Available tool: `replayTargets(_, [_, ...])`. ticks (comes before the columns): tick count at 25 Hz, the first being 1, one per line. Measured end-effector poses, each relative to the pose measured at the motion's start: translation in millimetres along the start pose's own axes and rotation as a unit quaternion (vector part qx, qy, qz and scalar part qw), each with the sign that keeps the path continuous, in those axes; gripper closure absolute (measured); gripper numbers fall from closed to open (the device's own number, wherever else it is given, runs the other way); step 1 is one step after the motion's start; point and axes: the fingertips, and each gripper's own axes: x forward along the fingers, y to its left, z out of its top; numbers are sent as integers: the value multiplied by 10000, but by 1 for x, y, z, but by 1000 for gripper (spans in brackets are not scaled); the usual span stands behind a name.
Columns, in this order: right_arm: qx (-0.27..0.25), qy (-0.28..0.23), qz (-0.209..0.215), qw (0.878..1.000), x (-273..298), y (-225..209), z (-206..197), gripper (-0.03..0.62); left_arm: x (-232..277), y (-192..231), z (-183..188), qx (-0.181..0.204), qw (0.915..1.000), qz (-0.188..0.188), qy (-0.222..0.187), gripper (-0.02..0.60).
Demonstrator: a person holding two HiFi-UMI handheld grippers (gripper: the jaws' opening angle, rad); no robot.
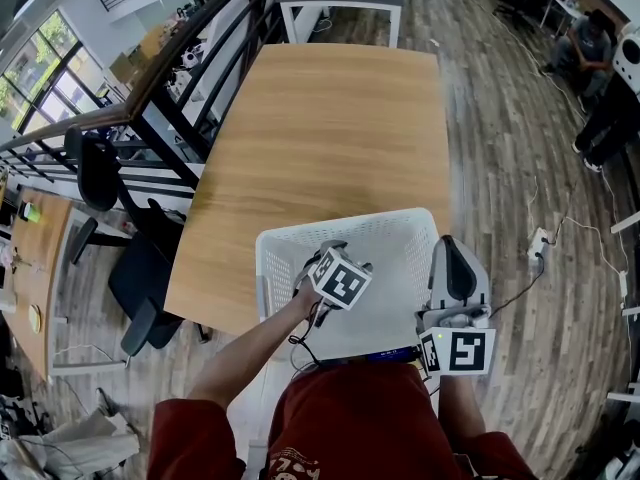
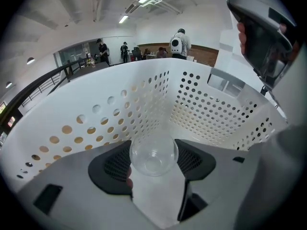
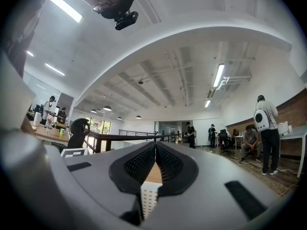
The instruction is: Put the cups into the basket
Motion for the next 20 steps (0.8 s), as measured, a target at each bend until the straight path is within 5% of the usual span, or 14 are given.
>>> replayTargets(20, [-4, 6, 39, 10000, 3, 4, 1, 582, 0, 3, -4, -3, 10000, 24, 42, 295])
